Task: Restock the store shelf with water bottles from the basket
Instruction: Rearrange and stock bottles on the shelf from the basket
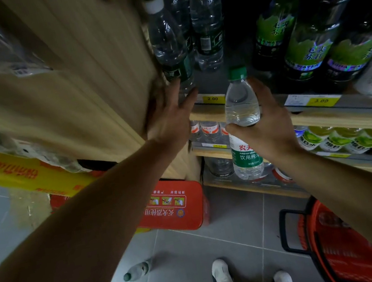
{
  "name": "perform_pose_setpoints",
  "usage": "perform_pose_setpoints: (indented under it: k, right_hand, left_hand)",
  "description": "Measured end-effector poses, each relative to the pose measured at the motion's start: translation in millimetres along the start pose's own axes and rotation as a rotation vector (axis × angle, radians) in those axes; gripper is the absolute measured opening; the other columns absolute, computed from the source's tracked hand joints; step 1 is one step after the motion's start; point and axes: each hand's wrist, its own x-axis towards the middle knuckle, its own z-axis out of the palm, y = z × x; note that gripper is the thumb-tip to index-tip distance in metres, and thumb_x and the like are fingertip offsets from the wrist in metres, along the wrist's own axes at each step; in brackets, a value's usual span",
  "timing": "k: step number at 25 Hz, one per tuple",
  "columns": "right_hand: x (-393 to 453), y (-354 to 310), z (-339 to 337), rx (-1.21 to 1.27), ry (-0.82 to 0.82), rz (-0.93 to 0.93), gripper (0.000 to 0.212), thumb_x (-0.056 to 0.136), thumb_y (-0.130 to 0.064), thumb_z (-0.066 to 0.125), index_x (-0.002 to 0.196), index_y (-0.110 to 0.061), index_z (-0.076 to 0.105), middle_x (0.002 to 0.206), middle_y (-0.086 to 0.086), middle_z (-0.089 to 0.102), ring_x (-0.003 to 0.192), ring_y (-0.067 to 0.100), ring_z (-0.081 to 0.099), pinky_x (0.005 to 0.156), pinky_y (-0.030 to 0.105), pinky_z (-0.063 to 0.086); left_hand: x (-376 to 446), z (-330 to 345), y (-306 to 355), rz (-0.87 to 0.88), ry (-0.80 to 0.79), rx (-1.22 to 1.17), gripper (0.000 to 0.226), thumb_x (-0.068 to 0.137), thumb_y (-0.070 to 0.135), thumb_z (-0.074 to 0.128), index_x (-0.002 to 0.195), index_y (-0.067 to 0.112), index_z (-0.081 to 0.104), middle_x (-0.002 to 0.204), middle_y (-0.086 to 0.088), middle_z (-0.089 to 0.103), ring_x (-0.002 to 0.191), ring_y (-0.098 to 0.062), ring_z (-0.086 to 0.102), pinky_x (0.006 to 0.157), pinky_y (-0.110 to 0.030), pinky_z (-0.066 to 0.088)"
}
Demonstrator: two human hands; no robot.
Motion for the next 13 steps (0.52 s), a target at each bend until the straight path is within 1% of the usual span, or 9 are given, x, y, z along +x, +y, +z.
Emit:
perform_pose_setpoints:
  k: [2,3,4,6,7,9,11,13]
  right_hand:
    - [0,0,1,0.005,0.005,0.008,0.091,0.068,-0.035,0.083,0.146,-0.033,0.036,0.138,-0.003,0.058,0.118,0.024,0.059,0.090,0.033,0.050]
    - [-1,1,1,0.006,0.003,0.006,0.091,0.068,-0.034,0.083,0.146,-0.033,0.036,0.138,-0.002,0.058,0.118,0.024,0.059,0.090,0.031,0.049]
    - [0,1,1,0.004,0.000,0.004,0.091,0.068,-0.033,0.083,0.147,-0.032,0.036,0.137,-0.002,0.058,0.118,0.024,0.059,0.089,0.029,0.047]
    - [0,1,1,-0.007,0.003,0.014,0.091,0.069,-0.032,0.084,0.147,-0.032,0.036,0.137,-0.002,0.059,0.118,0.024,0.059,0.087,0.026,0.044]
    - [0,2,0,-0.013,0.010,0.020,0.091,0.069,-0.032,0.084,0.147,-0.032,0.037,0.136,-0.002,0.059,0.117,0.024,0.059,0.086,0.024,0.043]
    - [-1,3,0,-0.025,0.022,0.026,0.091,0.068,-0.032,0.084,0.147,-0.031,0.037,0.135,-0.002,0.060,0.116,0.025,0.060,0.084,0.023,0.041]
    - [-1,3,0,-0.033,0.027,0.030,0.092,0.068,-0.033,0.084,0.147,-0.031,0.037,0.134,-0.001,0.061,0.116,0.025,0.060,0.085,0.024,0.042]
    - [-1,4,0,-0.030,0.026,0.023,0.092,0.068,-0.032,0.084,0.147,-0.030,0.037,0.134,-0.001,0.060,0.117,0.024,0.059,0.087,0.026,0.044]
  left_hand:
    - [-1,6,11,-0.149,-0.050,-0.156,0.076,0.088,0.035,0.067,0.151,0.042,0.025,0.161,-0.010,0.011,0.144,-0.040,0.022,0.105,-0.050,0.041]
    - [2,7,17,-0.203,-0.081,-0.204,0.077,0.089,0.041,0.065,0.152,0.044,0.020,0.162,-0.011,0.008,0.142,-0.040,0.026,0.101,-0.049,0.044]
    - [6,8,22,-0.234,-0.105,-0.210,0.078,0.090,0.047,0.062,0.153,0.044,0.016,0.163,-0.014,0.007,0.140,-0.041,0.031,0.099,-0.048,0.045]
    - [16,10,31,-0.262,-0.132,-0.157,0.081,0.091,0.058,0.054,0.155,0.041,0.008,0.161,-0.021,0.011,0.133,-0.045,0.038,0.099,-0.049,0.042]
    - [21,11,33,-0.276,-0.148,-0.145,0.081,0.091,0.061,0.050,0.155,0.040,0.006,0.160,-0.024,0.011,0.132,-0.047,0.038,0.100,-0.049,0.040]
    - [27,13,35,-0.308,-0.193,-0.172,0.082,0.091,0.064,0.047,0.155,0.041,0.002,0.160,-0.024,0.006,0.134,-0.049,0.033,0.101,-0.052,0.040]
    - [28,14,34,-0.322,-0.221,-0.210,0.081,0.091,0.062,0.047,0.155,0.042,0.002,0.161,-0.022,0.000,0.135,-0.050,0.030,0.098,-0.055,0.042]
    - [31,15,33,-0.326,-0.217,-0.243,0.079,0.091,0.060,0.048,0.155,0.044,0.004,0.162,-0.020,-0.003,0.135,-0.050,0.029,0.095,-0.056,0.045]
